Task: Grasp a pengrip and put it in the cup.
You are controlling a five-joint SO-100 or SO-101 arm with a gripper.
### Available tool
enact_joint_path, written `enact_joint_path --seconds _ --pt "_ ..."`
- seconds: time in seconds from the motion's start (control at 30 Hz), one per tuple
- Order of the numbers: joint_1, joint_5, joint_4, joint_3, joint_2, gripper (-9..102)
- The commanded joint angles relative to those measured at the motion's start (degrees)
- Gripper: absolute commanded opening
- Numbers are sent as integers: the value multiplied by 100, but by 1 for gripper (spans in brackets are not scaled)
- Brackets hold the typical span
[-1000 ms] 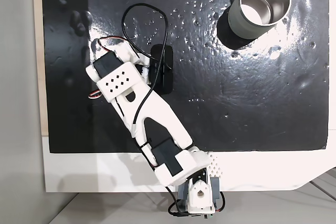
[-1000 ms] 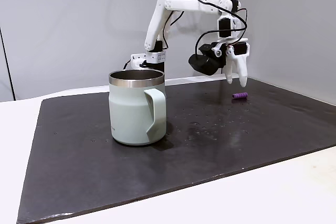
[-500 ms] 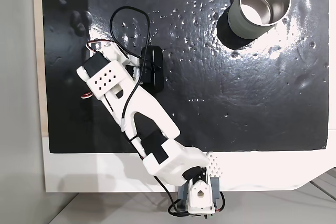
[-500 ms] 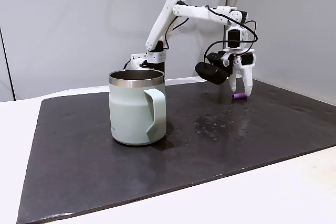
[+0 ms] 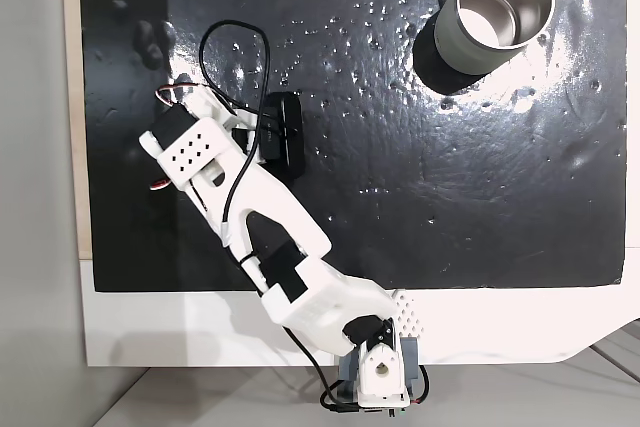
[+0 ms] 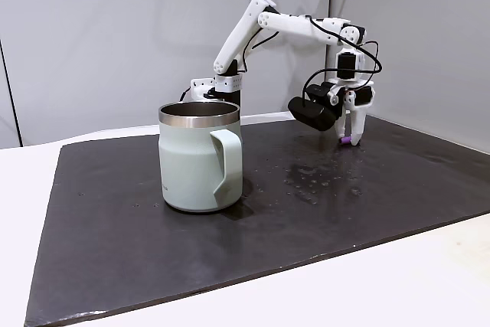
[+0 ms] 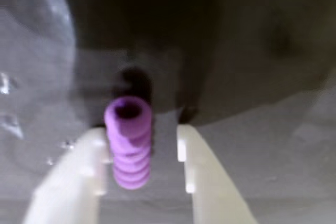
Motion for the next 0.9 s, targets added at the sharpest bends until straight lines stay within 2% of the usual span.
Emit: enact_joint_path --seconds 0.0,0.07,0.33,0.63,0.87 --pt "-18 -105 -114 -387 0 3" --pt "-18 -123 -114 -431 -44 0" --pt "-18 -158 -53 -536 149 0" --pt "44 -527 281 -457 1749 0" --pt "483 -932 615 -580 2936 0"
